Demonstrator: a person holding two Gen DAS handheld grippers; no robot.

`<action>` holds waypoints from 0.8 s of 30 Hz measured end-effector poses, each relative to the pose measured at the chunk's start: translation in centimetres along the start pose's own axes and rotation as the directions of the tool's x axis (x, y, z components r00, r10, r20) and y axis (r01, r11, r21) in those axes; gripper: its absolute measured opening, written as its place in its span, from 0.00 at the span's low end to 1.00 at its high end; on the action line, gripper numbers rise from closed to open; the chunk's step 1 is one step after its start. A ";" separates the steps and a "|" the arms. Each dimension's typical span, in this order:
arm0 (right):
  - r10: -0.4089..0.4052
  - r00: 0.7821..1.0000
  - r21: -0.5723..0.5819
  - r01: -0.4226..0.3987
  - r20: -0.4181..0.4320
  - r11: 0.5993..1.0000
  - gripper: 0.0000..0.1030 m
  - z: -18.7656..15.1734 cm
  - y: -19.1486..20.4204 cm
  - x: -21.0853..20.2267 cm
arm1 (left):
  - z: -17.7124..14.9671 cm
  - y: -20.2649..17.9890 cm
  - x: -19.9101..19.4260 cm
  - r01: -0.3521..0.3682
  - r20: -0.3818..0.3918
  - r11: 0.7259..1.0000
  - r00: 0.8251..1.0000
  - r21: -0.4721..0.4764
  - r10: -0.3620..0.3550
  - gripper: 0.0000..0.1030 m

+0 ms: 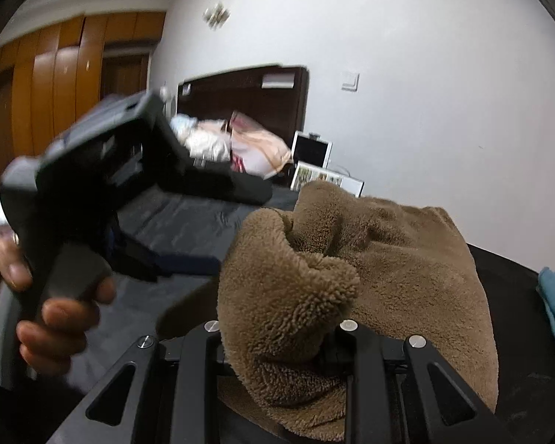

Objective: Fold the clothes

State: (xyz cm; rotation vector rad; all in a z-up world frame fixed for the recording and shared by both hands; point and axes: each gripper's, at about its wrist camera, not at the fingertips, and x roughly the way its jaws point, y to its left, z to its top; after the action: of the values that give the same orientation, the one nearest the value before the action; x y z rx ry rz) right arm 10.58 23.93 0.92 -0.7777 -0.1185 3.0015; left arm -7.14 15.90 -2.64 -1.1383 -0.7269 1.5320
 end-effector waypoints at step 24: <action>0.022 0.997 -0.058 -0.018 0.073 0.998 0.27 1.3 0.1 -1.3 | 7.0 -3.8 7.6 -0.132 -0.197 0.981 0.968 0.139 0.159 0.38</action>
State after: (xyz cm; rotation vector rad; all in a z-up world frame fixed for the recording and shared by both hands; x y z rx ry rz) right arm 11.07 23.64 2.69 -0.6772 -0.2004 3.0589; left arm -12.20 24.93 1.11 -1.2565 -0.4082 1.5294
